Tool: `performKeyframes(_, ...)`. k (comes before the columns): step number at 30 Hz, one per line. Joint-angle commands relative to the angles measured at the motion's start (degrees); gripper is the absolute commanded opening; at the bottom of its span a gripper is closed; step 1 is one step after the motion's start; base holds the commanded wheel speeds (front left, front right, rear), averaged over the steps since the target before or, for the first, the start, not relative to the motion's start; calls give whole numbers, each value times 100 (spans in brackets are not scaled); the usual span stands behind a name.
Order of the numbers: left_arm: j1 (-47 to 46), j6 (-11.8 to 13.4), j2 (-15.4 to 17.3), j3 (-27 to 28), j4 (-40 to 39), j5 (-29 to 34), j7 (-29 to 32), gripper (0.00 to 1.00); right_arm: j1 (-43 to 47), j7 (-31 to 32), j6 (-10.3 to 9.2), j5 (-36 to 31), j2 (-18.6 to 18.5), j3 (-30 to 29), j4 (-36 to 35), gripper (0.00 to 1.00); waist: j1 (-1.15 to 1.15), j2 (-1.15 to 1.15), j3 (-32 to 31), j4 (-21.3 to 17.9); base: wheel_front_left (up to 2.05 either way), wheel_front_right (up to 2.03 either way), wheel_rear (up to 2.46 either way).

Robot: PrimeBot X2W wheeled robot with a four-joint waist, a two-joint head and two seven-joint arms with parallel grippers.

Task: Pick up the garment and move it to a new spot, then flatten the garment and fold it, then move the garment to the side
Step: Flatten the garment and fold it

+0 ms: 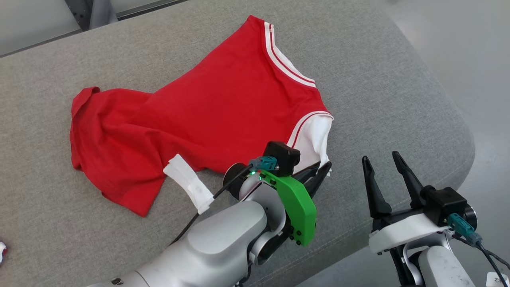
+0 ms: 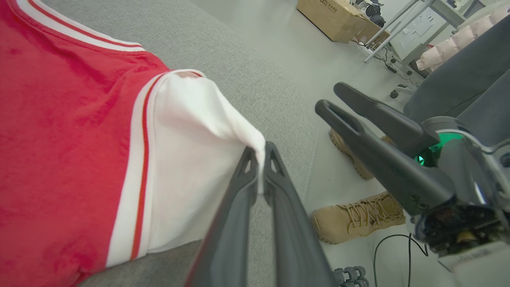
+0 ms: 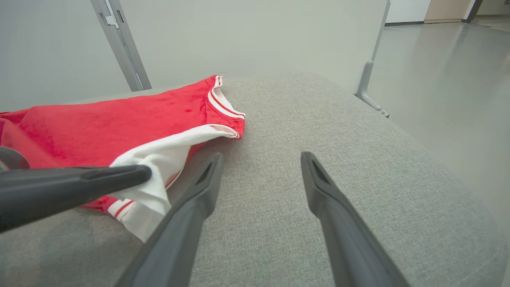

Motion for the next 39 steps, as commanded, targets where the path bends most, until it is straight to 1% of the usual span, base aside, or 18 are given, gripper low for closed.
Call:
performKeyframes(1,58,13,27,0,-36,41,-95,100,-26,-19,-4,-48,1,-27,6,100,0,0,-1,48,0,0,0)
performKeyframes(5,85,125,27,2,-182,-144,-402,100,55,-19,-4,-57,-2,-44,-2,100,0,0,-63,129,0,0,0)
performKeyframes(7,110,170,29,57,-274,-346,-592,100,95,-19,-4,-79,-2,-79,-10,100,0,0,-117,205,0,0,0)
performKeyframes(9,123,227,34,124,-229,-423,-738,100,132,-19,-4,-126,0,-117,-25,100,0,0,-180,293,0,0,0)
performKeyframes(11,162,299,73,228,-45,-340,-852,100,159,-19,-4,-154,-3,-162,-38,100,0,0,-243,381,0,0,0)
performKeyframes(13,252,373,257,427,55,-324,-932,100,209,-19,-4,-171,-27,-213,-60,100,0,0,-300,467,0,0,0)
performKeyframes(16,493,560,662,804,0,-295,-1004,100,296,-19,-4,-204,-74,-290,-85,100,0,0,-405,592,0,0,0)
performKeyframes(22,1327,1083,1561,1540,-538,-113,-1007,100,419,-19,-4,-239,-119,-372,-143,100,0,0,-500,799,0,0,0)
performKeyframes(25,1718,1302,1893,1804,-812,-173,-1009,100,458,-19,-4,-247,-134,-378,-162,100,0,0,-509,890,0,0,0)
performKeyframes(28,2009,1568,2154,1957,-1017,-137,-1010,100,460,-19,-4,-246,-156,-380,-173,100,0,0,-507,963,0,0,0)
performKeyframes(30,2147,1693,2226,2024,-1129,-202,-1004,100,446,-19,-4,-250,-162,-376,-177,100,0,0,-498,1004,0,0,0)
performKeyframes(31,2187,1710,2242,2037,-1174,-246,-980,100,432,-19,-4,-250,-166,-362,-175,100,0,0,-492,1017,0,0,0)
performKeyframes(34,2276,1658,2164,2040,-1225,-415,-863,100,397,-19,-4,-245,-171,-330,-165,100,0,0,-475,1052,0,0,0)
performKeyframes(35,2251,1682,2133,1990,-1125,-398,-763,100,366,-19,-4,-249,-168,-308,-160,100,0,0,-459,1049,0,0,0)
performKeyframes(39,2205,1586,1988,1990,-831,-534,-656,100,327,-19,-4,-240,-153,-271,-167,100,0,0,-429,1012,0,0,0)
